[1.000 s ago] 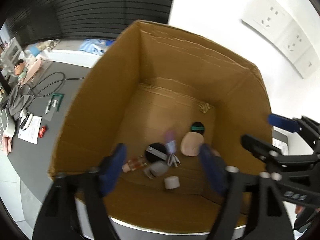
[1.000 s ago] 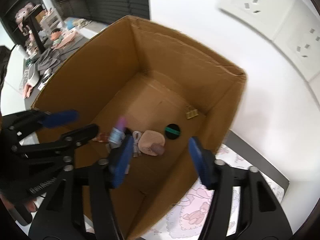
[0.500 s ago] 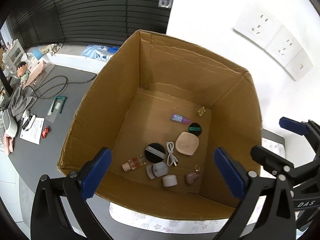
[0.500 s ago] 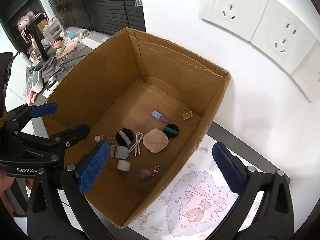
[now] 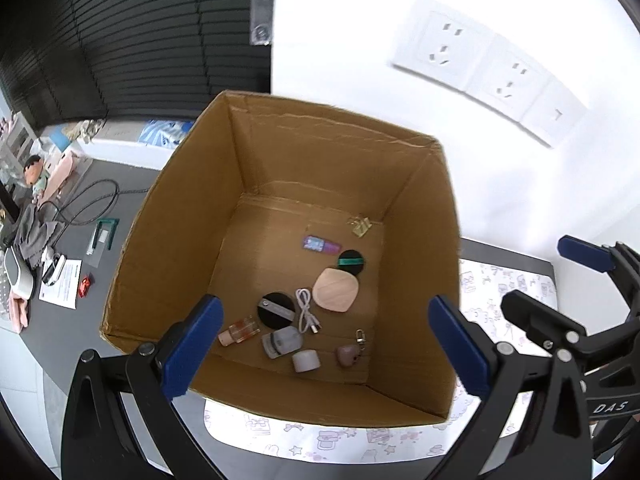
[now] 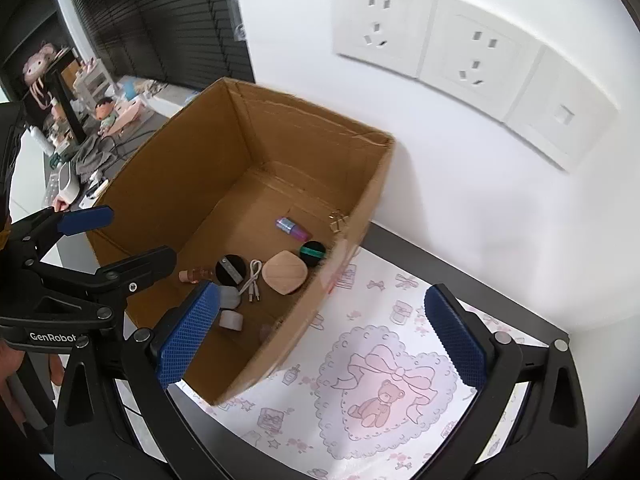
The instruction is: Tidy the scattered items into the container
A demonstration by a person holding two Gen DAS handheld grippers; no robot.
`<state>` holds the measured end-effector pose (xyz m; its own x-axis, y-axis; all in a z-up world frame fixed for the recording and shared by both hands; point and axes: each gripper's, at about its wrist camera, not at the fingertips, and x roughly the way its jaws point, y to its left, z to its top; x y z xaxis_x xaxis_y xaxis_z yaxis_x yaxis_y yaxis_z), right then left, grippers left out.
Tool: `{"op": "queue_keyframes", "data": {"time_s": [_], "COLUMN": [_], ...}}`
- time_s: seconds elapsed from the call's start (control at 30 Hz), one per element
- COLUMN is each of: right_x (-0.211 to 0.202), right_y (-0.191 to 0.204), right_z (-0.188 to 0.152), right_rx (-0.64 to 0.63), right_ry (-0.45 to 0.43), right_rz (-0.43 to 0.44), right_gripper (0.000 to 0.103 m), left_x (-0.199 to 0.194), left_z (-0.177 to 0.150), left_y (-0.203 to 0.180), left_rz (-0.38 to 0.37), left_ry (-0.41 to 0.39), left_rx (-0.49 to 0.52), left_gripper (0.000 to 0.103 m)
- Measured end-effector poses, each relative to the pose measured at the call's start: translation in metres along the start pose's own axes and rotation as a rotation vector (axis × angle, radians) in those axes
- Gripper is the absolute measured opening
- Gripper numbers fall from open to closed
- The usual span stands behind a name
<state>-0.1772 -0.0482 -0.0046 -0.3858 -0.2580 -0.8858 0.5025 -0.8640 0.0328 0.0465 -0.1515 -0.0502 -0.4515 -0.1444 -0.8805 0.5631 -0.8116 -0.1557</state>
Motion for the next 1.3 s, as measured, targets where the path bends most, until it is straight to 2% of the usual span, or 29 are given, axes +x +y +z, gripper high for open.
{"op": "queue_keyframes", "data": {"time_s": [0.4, 0.9, 1.2, 1.3], "right_x": [-0.04, -0.087, -0.111, -0.119], "right_y": [-0.049, -0.139, -0.174, -0.178], "right_z": [-0.027, -0.094, -0.138, -0.153], "right_rx": [0.095, 0.313, 0.403, 0.446], "right_ry": [-0.046, -0.064, -0.058, -0.039], "right_rz": [-0.039, -0.085, -0.105, -0.166], "right_gripper": [0.103, 0.103, 0.103, 0.103], "left_x": [-0.014, -0.017, -0.029, -0.038], "left_z": [-0.004, -0.025, -0.047, -0.059], "left_y": [-0.064, -0.172, -0.207, -0.211], "left_rz": [-0.041, -0.128, -0.151, -0.124], "left_ry": [-0.018, 0.002, 0.032, 0.029], "left_rx": [0.09, 0.2, 0.237, 0.258], "left_gripper": [0.102, 0.102, 0.102, 0.102]}}
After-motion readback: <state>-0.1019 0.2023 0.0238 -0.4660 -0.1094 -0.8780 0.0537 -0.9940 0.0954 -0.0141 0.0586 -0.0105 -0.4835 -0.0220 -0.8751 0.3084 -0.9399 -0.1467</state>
